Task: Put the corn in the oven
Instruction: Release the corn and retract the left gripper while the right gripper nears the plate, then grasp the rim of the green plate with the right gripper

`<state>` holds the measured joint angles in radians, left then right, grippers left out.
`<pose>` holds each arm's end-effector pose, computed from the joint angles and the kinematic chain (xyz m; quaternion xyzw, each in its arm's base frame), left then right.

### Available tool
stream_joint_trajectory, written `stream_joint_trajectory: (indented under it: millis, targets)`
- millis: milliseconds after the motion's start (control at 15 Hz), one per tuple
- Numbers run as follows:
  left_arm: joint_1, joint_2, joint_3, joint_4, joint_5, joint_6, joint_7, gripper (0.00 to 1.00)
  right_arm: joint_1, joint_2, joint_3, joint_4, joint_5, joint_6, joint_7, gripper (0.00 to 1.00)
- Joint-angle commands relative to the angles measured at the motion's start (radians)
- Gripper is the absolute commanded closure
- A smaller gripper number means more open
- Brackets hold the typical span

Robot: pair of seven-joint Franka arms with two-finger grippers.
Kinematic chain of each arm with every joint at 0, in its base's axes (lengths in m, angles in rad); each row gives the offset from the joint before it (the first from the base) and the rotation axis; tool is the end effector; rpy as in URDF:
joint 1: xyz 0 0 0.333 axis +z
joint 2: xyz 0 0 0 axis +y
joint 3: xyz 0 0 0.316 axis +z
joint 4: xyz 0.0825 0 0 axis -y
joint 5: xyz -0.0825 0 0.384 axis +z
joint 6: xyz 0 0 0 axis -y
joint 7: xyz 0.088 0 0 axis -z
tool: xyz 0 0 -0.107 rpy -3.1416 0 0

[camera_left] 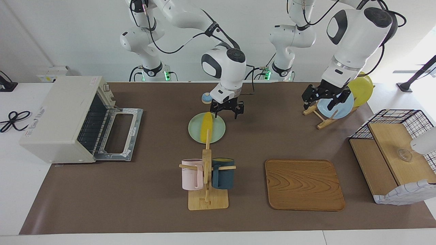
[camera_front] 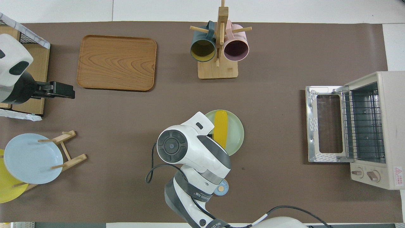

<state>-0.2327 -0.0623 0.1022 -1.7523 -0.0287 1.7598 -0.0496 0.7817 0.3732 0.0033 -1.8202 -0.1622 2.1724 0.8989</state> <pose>0.5443 -0.0725 0.5890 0.9985 -0.0382 0.0330 0.0204 0.4559 0.4465 0.3318 0.9977 -0.0104 0.0421 0.0516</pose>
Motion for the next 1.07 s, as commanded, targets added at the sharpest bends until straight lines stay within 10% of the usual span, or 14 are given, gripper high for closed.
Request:
stream_joint_trajectory:
  millis: [0, 468, 735, 1003]
  targets:
    - [0.01, -0.025, -0.01, 0.004, 0.027, -0.037, 0.007, 0.0, 0.011, 0.01, -0.002, -0.013, -0.03, 0.026, 0.005, 0.44]
    - [0.142, -0.016, -0.15, 0.141, 0.038, -0.279, 0.01, 0.0, 0.005, -0.013, -0.002, -0.123, -0.065, 0.119, -0.026, 0.46]
    - [0.139, 0.004, -0.15, 0.142, 0.032, -0.312, 0.01, 0.0, 0.007, -0.022, -0.002, -0.157, -0.074, 0.147, -0.034, 1.0]
    - [0.164, 0.016, -0.177, 0.125, 0.032, -0.217, 0.01, 0.0, 0.007, -0.028, -0.002, -0.139, -0.195, 0.048, -0.077, 1.0]
